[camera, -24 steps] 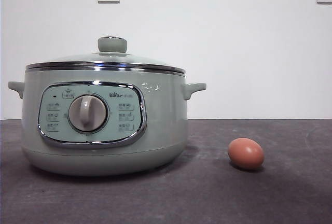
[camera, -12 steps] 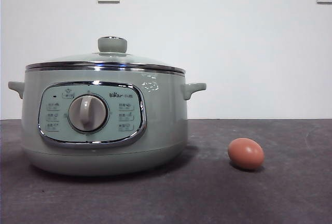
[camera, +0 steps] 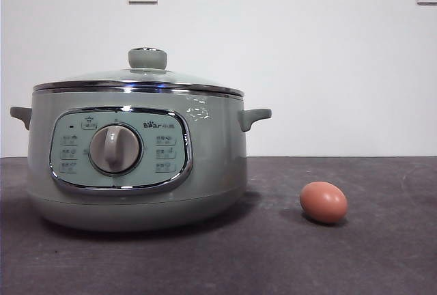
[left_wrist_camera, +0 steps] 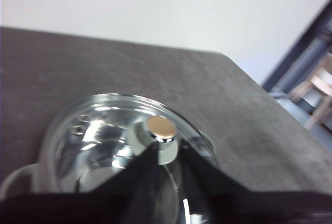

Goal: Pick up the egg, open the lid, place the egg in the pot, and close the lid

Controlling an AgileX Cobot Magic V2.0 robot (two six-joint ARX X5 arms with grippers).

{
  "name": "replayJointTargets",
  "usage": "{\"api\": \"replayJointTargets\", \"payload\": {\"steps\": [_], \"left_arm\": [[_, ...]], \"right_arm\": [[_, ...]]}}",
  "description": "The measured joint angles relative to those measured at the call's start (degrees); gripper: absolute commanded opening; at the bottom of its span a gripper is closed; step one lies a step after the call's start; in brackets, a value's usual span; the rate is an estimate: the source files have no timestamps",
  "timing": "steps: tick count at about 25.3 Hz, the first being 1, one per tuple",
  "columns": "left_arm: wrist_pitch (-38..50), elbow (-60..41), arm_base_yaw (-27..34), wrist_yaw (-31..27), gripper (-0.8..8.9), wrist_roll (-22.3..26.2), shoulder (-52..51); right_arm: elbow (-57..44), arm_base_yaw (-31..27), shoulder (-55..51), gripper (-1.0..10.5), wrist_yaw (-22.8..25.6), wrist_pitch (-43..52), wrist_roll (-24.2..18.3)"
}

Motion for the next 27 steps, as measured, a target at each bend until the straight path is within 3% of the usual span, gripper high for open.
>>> {"api": "replayJointTargets", "payload": {"steps": [4, 7, 13, 16, 18, 27], "left_arm": [[-0.35, 2.03, -0.02, 0.26, 3.42, -0.02, 3.5], [-0.26, 3.52, -0.09, 0.26, 3.42, -0.02, 3.98], [-0.11, 6.25, -0.2, 0.37, 3.42, -0.02, 3.98], [-0.07, 7.56, -0.2, 0.39, 3.42, -0.02, 3.96], [-0.33, 7.58, -0.2, 0.39, 3.42, -0.02, 3.98], [-1.03, 7.58, -0.2, 0.37, 3.42, -0.02, 3.98]], "right_arm": [[0.0, 2.8, 2.64, 4.5, 0.0, -0.57, -0.44], [0.02, 5.9, 3.93, 4.5, 3.56, -1.14, -0.85], [1.7, 16.09, 8.2, 4.5, 16.76, -2.6, -2.21], [5.22, 23.17, 15.67, 4.5, 27.19, -6.54, -4.09], [5.68, 26.18, 20.87, 4.5, 31.45, -6.34, -4.66], [5.68, 28.65, 41.09, 4.4, 32.59, -3.19, -4.83]]}}
